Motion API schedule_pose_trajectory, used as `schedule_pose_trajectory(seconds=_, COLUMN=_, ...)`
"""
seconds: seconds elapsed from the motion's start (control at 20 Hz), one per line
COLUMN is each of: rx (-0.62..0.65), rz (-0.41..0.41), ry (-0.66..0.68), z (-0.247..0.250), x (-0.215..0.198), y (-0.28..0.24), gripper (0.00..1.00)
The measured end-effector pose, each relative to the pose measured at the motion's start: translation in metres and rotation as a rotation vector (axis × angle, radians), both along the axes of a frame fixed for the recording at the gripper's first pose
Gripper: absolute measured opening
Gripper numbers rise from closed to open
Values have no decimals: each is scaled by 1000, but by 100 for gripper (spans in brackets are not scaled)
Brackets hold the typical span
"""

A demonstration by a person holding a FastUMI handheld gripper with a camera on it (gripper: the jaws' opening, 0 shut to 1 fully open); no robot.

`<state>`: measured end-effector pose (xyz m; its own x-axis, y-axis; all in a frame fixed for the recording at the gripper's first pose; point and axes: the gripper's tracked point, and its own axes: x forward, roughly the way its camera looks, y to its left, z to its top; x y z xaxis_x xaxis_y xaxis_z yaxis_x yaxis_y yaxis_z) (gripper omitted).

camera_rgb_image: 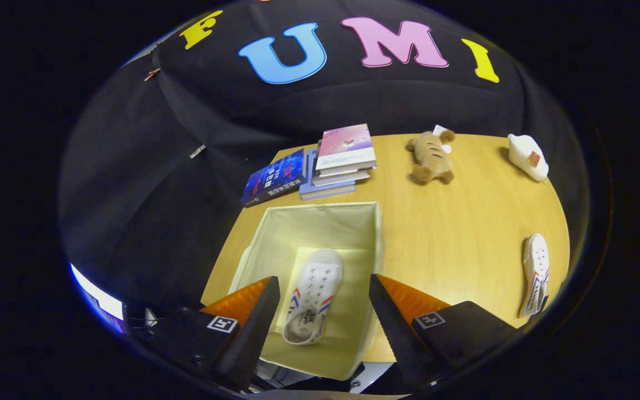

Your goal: Open the storage box then place both shoes into the box .Put the left shoe in first, then the right shoe, with the right side of both shoes facing outward in a uniform manner.

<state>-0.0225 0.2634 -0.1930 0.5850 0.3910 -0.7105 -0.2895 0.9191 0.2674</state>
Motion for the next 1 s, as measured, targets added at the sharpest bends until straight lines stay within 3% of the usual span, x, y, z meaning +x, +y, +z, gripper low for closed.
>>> schedule_pose_trajectory(seconds=0.45, rx=-119, rz=-147, ry=-105, z=24, x=25, y=-185, gripper=99)
schedule_pose_trajectory(seconds=0.75, rx=-224, rz=-220, ry=-64, z=-7, x=23, y=-311, gripper=99)
schedule_pose_trajectory(seconds=1.0, rx=-283, rz=-224, ry=-23, z=-39, x=23, y=-385, gripper=99)
